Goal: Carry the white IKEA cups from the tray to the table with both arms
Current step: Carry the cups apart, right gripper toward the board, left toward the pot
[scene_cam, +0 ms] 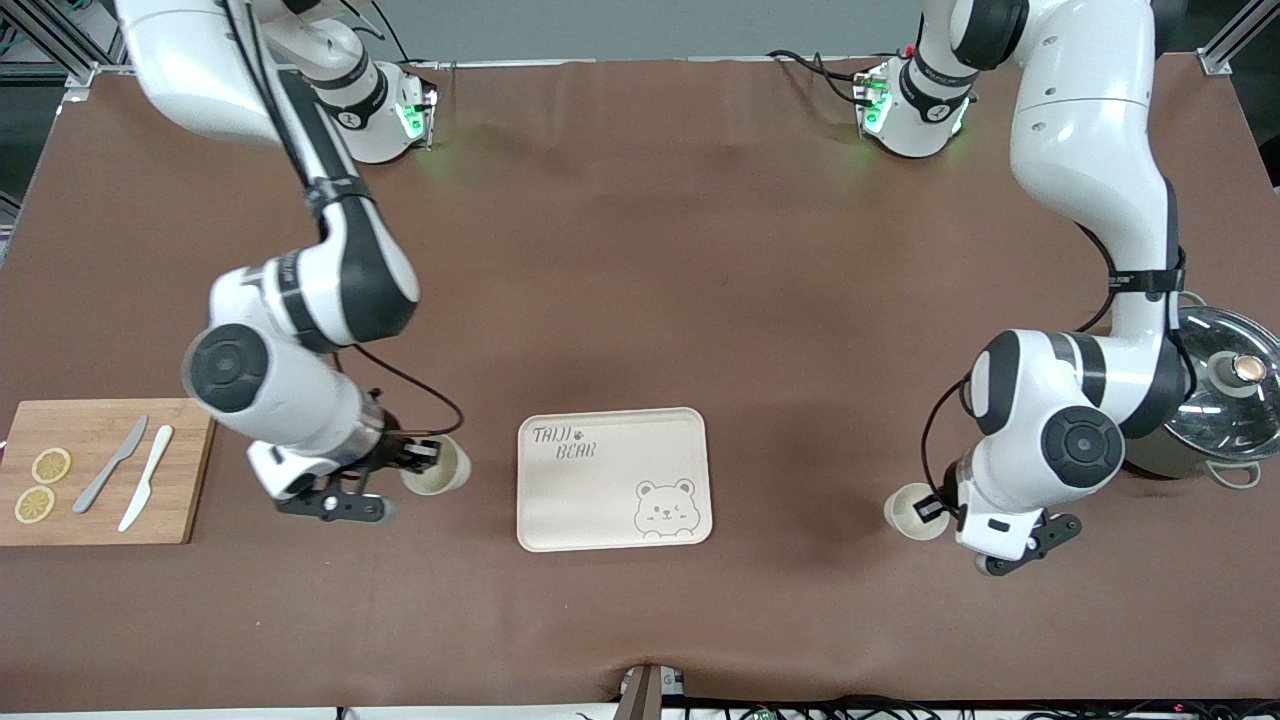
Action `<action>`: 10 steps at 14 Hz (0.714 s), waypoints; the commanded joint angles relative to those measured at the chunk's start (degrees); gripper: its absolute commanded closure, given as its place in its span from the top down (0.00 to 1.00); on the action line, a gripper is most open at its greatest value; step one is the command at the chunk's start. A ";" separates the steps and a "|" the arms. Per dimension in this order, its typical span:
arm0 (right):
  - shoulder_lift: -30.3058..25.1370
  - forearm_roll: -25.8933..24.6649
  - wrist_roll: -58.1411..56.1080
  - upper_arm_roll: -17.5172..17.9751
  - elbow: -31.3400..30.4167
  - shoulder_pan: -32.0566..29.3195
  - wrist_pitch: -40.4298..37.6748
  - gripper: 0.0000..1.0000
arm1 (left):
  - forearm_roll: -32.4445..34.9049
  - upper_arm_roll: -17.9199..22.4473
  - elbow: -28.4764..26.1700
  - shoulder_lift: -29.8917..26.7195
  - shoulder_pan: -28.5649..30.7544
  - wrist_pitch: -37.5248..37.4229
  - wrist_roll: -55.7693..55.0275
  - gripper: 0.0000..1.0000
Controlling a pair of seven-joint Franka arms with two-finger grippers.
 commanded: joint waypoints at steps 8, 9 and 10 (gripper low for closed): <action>-1.35 -0.47 -28.50 0.91 -3.46 -13.35 1.23 0.00 | 1.89 -0.34 -6.88 0.24 2.06 10.40 1.50 0.00; -1.08 -0.47 -29.91 0.91 -4.42 -14.23 2.72 0.00 | 1.80 -0.34 -6.88 0.76 2.06 10.93 1.41 0.00; -0.82 -0.47 -31.40 0.91 -5.99 -14.84 5.08 0.00 | 1.80 -0.42 -6.88 0.94 2.15 11.02 1.41 0.00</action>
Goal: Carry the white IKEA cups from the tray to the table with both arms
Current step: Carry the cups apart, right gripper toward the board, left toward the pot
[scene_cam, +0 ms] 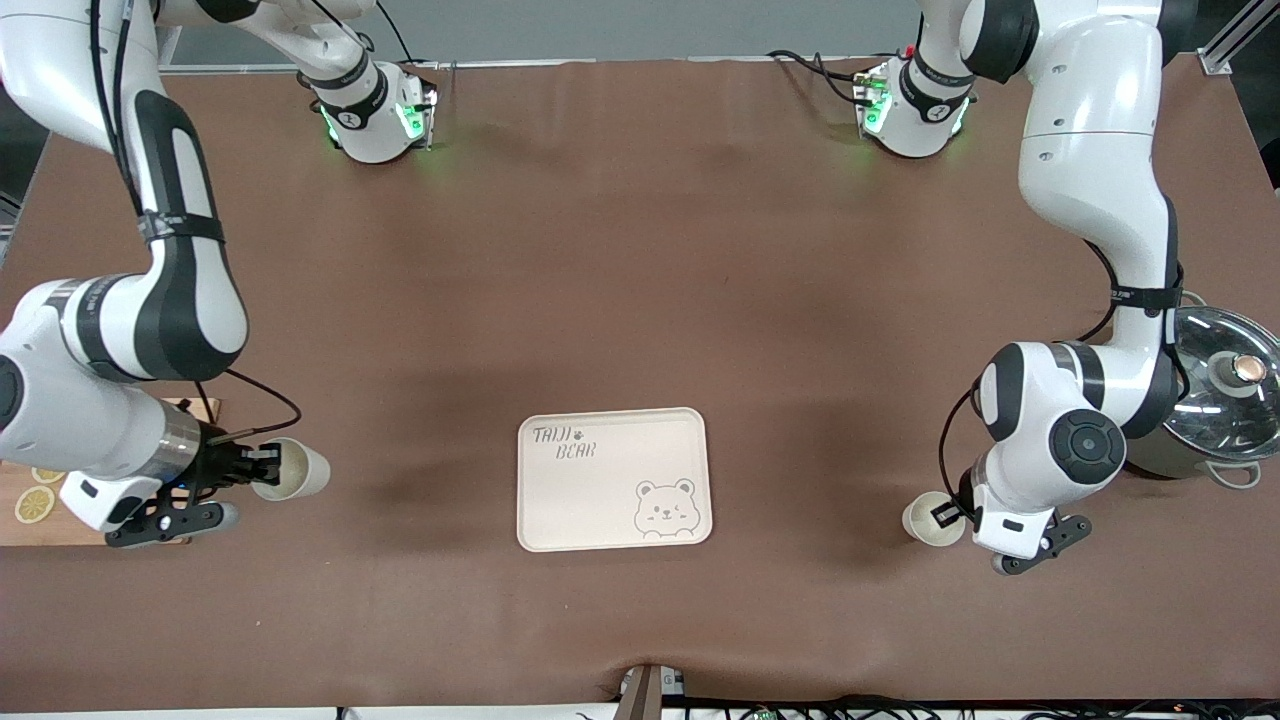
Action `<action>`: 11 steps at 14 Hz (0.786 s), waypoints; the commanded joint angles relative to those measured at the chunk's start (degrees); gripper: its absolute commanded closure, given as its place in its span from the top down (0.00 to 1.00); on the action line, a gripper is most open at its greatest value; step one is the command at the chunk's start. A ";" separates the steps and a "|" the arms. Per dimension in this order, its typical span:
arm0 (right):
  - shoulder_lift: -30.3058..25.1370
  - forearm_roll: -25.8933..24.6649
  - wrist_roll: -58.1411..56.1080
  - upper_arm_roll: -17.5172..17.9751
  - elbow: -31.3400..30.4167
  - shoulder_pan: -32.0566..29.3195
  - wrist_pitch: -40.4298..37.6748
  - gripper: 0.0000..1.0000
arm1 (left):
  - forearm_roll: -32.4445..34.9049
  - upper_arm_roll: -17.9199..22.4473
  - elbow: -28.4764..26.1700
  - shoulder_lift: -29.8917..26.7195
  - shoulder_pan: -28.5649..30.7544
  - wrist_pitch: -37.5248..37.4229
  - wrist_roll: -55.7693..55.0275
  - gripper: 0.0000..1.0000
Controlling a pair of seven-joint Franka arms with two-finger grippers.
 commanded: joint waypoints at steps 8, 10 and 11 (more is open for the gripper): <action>6.14 -0.28 -3.37 1.12 -5.60 -2.38 13.70 0.00 | 0.55 -0.87 -0.31 -0.03 2.07 1.24 1.19 1.00; 7.45 0.07 -3.37 1.12 -5.60 -2.30 15.11 0.00 | 0.55 -0.87 -0.31 -0.29 1.72 1.24 0.67 1.00; 8.16 0.07 -3.28 1.21 -5.77 -2.21 16.51 0.00 | 0.55 -0.87 -0.22 -0.38 1.63 1.24 0.49 1.00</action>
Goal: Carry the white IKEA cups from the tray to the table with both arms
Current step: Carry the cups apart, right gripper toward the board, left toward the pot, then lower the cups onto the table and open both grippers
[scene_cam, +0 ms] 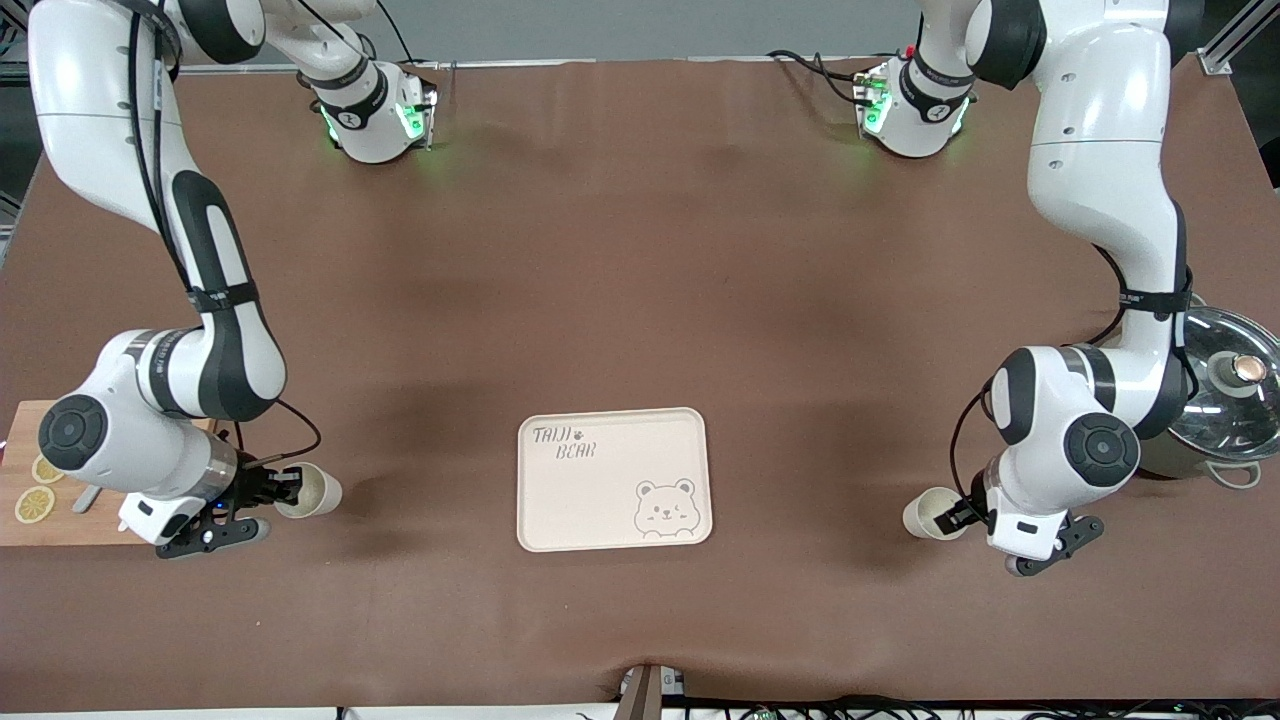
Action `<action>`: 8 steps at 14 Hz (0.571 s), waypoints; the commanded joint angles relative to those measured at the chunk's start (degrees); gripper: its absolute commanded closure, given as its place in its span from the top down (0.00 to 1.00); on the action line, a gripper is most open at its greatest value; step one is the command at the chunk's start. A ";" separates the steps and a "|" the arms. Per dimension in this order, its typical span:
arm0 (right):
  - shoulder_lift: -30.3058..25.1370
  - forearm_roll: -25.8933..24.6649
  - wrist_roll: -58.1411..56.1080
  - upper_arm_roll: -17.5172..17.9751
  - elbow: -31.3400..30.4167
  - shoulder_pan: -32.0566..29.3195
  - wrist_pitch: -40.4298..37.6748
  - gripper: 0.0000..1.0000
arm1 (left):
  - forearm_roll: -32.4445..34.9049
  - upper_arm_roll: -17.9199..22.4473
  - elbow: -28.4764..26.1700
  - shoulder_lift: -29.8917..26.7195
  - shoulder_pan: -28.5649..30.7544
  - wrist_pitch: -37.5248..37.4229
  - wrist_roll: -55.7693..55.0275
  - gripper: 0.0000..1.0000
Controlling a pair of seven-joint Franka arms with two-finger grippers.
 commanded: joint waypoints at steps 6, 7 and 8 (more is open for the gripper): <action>2.21 0.14 -0.67 1.13 -1.27 -0.54 5.64 0.00 | 0.72 -0.50 0.06 -4.69 0.44 0.30 1.07 1.00; 2.47 0.05 -0.67 1.13 -1.45 -0.45 6.52 0.00 | 0.81 -0.50 0.06 -5.57 0.53 0.30 1.25 1.00; 3.00 0.14 -0.59 1.21 -1.45 -0.36 7.31 0.00 | 0.98 -0.41 -0.03 -6.36 0.45 0.30 1.34 1.00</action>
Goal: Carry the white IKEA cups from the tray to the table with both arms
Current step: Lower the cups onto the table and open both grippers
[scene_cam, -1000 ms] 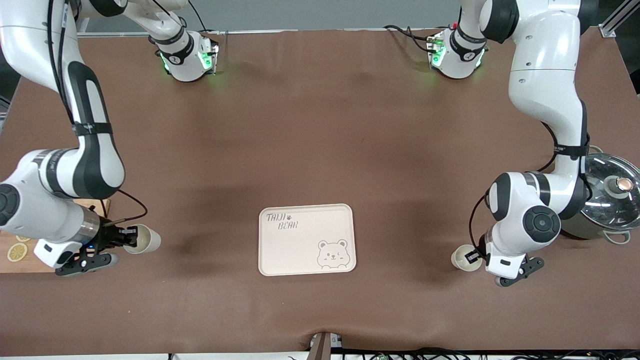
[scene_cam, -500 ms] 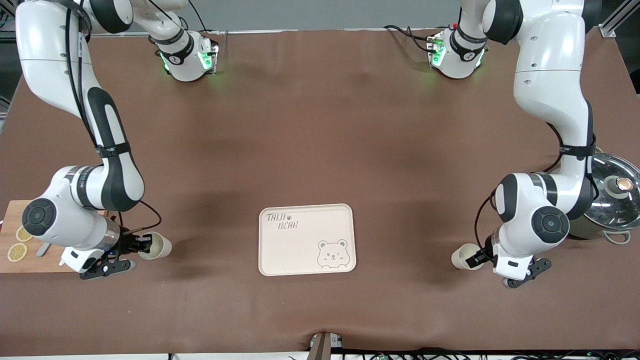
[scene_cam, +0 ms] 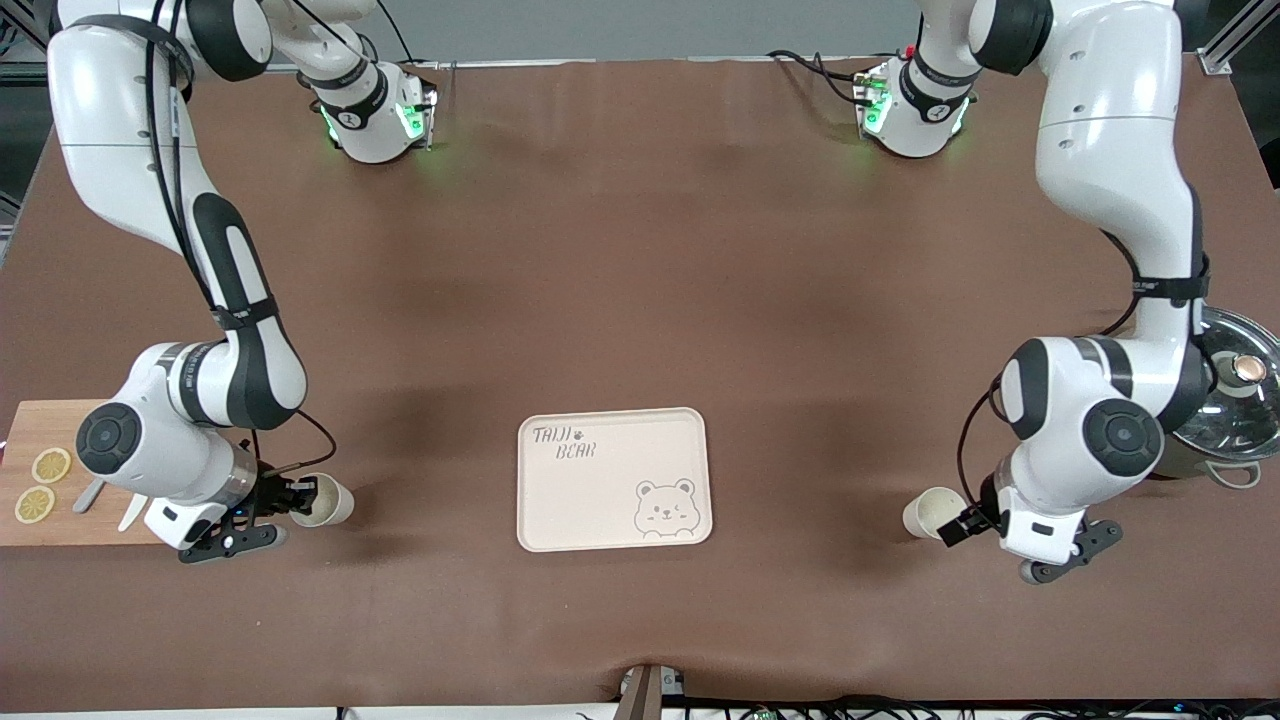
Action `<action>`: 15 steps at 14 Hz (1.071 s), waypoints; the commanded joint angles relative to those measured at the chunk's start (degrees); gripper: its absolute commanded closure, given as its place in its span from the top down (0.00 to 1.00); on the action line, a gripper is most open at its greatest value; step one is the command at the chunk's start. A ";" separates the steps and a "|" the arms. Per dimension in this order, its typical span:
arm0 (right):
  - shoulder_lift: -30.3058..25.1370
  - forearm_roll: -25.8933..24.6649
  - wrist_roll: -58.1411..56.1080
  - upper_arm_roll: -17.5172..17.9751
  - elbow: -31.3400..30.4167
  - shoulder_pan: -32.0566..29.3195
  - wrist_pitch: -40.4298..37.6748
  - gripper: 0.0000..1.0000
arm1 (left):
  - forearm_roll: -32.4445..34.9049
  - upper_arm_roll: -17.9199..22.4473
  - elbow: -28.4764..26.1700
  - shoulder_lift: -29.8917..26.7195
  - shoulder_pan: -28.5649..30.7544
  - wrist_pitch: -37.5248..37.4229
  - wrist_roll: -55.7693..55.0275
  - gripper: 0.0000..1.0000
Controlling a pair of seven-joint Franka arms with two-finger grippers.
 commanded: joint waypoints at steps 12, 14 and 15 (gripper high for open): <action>2.37 0.31 -0.41 0.80 -0.38 -0.64 4.02 1.00 | 0.37 -1.29 -1.79 -17.05 0.29 -15.55 15.63 1.00; 2.28 0.22 -0.41 0.80 -0.03 -0.82 3.76 1.00 | -0.24 -1.20 -1.79 -18.80 0.38 -17.75 19.05 1.00; 2.19 0.22 -0.32 0.80 0.15 -0.91 3.50 1.00 | -0.25 -1.20 -1.70 -20.03 0.90 -18.63 19.50 1.00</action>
